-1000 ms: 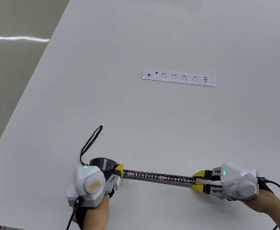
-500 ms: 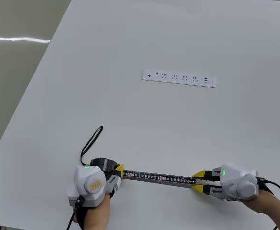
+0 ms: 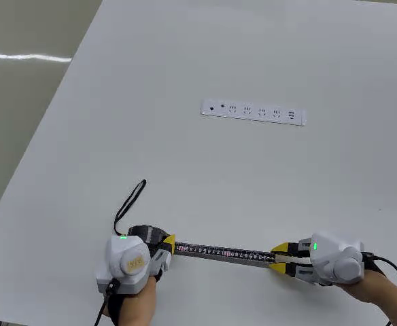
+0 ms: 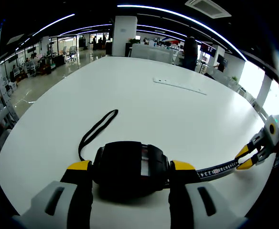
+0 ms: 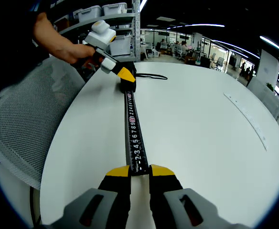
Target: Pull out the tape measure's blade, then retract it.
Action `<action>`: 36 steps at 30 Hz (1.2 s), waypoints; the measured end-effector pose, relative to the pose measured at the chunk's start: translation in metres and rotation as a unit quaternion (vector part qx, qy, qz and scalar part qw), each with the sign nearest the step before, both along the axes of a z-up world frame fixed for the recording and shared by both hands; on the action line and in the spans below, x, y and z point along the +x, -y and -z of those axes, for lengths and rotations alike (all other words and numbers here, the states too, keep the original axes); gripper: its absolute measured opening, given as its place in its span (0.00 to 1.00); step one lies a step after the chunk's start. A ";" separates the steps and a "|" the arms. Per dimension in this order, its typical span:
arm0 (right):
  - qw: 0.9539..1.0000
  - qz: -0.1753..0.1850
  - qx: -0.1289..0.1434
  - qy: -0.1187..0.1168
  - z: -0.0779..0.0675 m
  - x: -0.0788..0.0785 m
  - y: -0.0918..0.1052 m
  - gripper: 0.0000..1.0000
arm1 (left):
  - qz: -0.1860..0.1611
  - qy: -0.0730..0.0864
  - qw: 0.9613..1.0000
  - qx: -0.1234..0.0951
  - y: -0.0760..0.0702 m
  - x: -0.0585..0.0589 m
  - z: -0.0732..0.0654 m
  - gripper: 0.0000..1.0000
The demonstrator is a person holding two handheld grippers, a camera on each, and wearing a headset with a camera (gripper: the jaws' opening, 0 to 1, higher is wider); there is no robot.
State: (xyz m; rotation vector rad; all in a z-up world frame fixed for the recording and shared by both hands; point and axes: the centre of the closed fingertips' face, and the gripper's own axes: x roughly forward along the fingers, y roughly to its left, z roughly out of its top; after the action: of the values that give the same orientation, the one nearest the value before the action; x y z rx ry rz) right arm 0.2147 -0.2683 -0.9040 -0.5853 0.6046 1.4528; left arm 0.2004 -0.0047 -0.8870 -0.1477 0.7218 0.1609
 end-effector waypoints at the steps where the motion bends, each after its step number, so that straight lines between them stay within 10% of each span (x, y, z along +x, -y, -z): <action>1: 1.000 0.000 0.000 0.000 0.000 0.000 0.000 0.12 | 0.000 0.000 1.000 0.000 0.000 0.000 0.000 0.61; 36: 1.000 -0.007 0.005 0.002 -0.002 0.000 -0.015 0.12 | 0.003 -0.002 1.000 -0.004 0.000 0.000 -0.001 0.61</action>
State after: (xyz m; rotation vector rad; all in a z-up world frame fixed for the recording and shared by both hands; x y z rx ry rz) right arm 0.2143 -0.2531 -0.9020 -0.5853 0.5905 1.4658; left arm 0.2001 -0.0048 -0.8861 -0.1521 0.7261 0.1524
